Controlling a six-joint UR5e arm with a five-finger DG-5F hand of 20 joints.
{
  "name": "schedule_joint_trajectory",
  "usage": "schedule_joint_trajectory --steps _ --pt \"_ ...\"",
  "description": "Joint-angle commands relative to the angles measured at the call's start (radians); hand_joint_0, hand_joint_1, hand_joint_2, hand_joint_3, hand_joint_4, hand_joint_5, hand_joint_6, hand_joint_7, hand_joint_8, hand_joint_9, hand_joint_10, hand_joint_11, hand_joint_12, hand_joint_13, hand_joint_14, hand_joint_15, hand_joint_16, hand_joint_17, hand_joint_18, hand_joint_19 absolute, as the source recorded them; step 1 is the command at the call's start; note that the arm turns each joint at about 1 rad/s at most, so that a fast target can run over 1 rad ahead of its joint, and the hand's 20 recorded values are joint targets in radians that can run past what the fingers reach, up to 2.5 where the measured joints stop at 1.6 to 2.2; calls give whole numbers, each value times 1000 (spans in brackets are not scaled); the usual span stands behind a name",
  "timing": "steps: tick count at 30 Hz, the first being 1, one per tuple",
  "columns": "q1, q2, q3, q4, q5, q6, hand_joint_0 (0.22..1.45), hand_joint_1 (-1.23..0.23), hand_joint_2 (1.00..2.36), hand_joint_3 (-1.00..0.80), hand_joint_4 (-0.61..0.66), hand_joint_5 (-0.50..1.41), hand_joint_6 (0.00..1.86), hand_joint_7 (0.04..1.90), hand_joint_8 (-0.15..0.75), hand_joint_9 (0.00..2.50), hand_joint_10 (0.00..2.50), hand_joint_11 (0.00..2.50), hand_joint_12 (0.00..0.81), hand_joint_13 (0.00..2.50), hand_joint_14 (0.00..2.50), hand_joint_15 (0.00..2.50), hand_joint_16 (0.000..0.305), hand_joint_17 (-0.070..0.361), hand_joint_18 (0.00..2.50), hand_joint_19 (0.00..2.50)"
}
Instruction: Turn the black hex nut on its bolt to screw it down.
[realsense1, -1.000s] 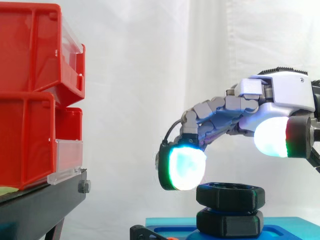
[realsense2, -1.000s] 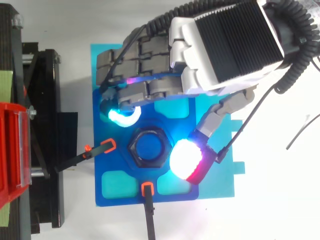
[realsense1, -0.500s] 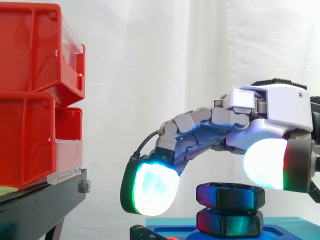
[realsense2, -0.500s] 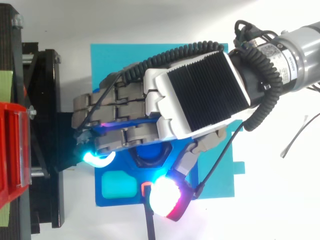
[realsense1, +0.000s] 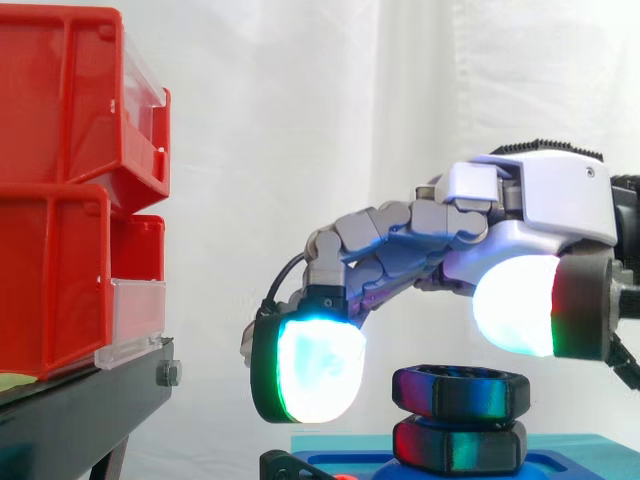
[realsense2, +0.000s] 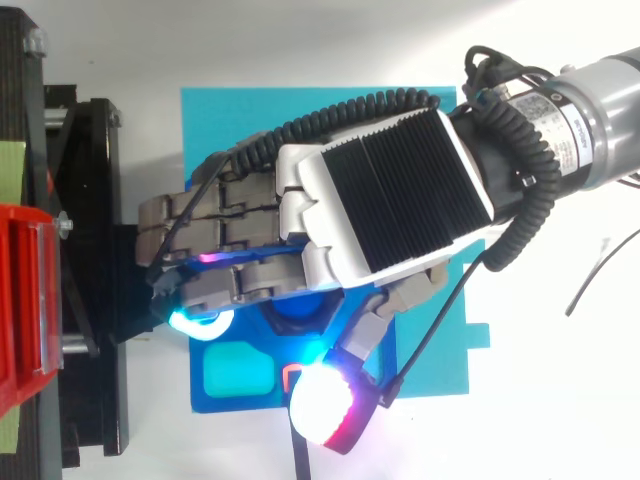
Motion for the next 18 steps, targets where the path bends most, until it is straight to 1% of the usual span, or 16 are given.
schedule_joint_trajectory --steps 1,2,5,10,13,16,18 --pt "0 2 32 -49 0 -3 448 -282 1000 -500 384 -142 501 1124 335 465 5 236 380 515 4 133 55 125 645 401" --pt "0 0 42 -68 -2 -6 448 -282 1000 -500 380 -144 501 1121 335 465 5 236 380 515 4 133 55 125 646 410" --pt "0 2 48 -100 -2 -18 448 -283 1000 -500 387 -144 501 1121 335 464 5 239 381 517 4 133 55 125 648 402" --pt "0 0 47 -118 -2 -46 449 -284 1000 -500 382 -144 501 1120 335 466 6 235 381 519 4 134 55 124 647 402" --pt "5 0 48 -143 -2 -56 452 -283 1000 -500 383 -144 501 1120 333 466 6 241 379 519 4 135 55 124 645 404" --pt "12 0 47 -181 -2 -56 453 -283 1000 -500 386 -144 501 1117 334 468 8 248 378 519 4 135 55 123 646 404" --pt "15 0 47 -192 0 -56 453 -282 1000 -500 385 -141 501 1123 334 468 6 250 378 520 4 133 55 123 645 404"
